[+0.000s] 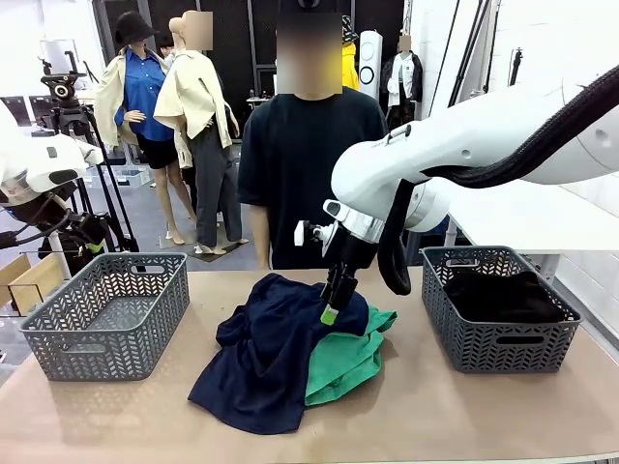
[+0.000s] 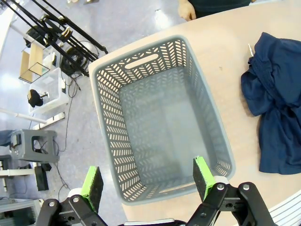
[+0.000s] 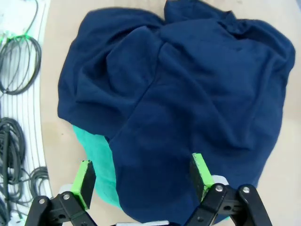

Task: Sort the tops and bottoms.
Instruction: Lift clothes from the center of the table with your right hand.

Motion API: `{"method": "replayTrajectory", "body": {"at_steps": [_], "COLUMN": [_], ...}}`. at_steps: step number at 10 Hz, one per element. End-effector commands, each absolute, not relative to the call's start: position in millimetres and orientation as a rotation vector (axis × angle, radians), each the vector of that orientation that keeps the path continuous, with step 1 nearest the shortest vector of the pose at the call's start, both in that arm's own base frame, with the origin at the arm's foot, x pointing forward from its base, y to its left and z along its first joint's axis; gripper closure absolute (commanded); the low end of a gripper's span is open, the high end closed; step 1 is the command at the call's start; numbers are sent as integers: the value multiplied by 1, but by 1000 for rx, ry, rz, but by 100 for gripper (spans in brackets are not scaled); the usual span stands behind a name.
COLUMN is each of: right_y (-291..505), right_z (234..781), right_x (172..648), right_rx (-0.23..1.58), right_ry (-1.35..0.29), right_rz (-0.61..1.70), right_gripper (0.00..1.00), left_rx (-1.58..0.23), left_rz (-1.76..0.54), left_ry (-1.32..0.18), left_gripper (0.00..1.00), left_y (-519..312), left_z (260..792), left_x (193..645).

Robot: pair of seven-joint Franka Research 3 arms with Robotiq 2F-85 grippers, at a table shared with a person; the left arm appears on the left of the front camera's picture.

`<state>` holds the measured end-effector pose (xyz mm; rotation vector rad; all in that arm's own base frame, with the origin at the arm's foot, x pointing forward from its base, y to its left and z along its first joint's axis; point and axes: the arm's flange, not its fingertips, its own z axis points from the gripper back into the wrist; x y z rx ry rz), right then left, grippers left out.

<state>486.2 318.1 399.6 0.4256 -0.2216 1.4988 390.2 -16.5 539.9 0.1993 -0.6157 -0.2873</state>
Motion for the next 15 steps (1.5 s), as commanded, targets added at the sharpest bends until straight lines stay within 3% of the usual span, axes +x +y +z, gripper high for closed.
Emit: {"method": "replayTrajectory", "body": {"at_steps": [1,5,10,15], "right_y": [314,318,318,318], "right_z": [390,381,380,383], "right_x": [477,474,475,477], "right_rx": [346,336,303,290], "right_ry": [-233,-243,-258,-266], "right_rz": [1527,1570,1588,1586], "right_gripper": [0,0,99,100], "left_rx": [204,204,204,204], "left_rz": [-288,-288,-288,-288], "left_ry": [-619,-619,-619,-619], "left_gripper": [0,0,0,0], "left_y": [-17,-17,-17,-17], "left_z": [541,541,541,541], "left_x": [391,391,391,391]}}
